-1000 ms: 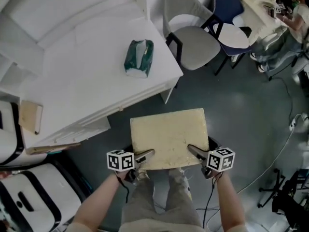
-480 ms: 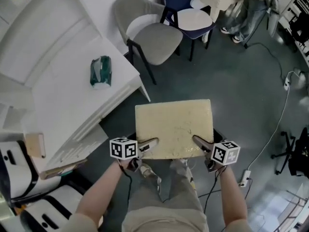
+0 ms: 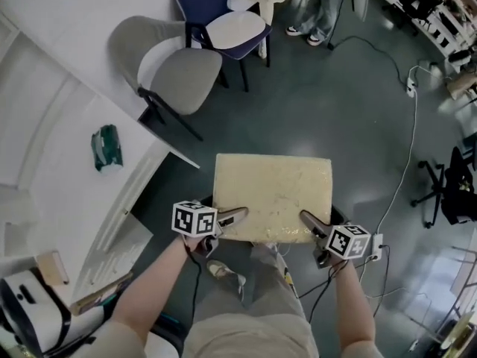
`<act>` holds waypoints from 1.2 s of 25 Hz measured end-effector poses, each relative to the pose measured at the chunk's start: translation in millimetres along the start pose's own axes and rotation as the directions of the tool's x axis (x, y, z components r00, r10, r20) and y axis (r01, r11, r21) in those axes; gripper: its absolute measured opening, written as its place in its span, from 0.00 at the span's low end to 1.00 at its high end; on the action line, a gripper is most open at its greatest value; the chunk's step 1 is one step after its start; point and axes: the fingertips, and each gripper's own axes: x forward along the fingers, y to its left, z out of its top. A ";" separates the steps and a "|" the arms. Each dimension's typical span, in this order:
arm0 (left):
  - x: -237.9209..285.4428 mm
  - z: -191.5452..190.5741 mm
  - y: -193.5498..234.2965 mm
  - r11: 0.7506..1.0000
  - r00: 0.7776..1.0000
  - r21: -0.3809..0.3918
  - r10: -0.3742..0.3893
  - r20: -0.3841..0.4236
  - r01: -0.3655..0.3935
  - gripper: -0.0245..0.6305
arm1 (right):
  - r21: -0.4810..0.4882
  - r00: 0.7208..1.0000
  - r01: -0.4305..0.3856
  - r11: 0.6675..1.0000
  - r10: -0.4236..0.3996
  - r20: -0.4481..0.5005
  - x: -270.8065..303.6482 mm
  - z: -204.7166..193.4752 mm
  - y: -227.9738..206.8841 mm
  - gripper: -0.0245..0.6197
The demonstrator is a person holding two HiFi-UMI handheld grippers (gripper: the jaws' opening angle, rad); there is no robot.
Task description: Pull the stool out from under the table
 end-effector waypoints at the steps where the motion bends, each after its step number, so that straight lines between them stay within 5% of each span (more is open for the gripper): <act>1: 6.7 3.6 -7.3 1.000 1.000 0.016 -0.008 -0.015 0.009 0.85 | 0.011 1.000 0.015 1.000 -0.015 0.012 -7.9 1.7 -6.6 0.85; 14: 51.4 27.6 -44.6 0.990 0.994 0.108 -0.080 -0.068 0.087 0.85 | 0.096 0.990 0.094 0.991 -0.103 0.097 -43.5 7.6 -45.4 0.85; 30: 125.3 20.9 36.3 0.986 0.994 0.154 -0.041 -0.102 0.056 0.85 | 0.158 0.988 0.060 0.986 -0.081 0.129 49.8 -34.0 -107.1 0.85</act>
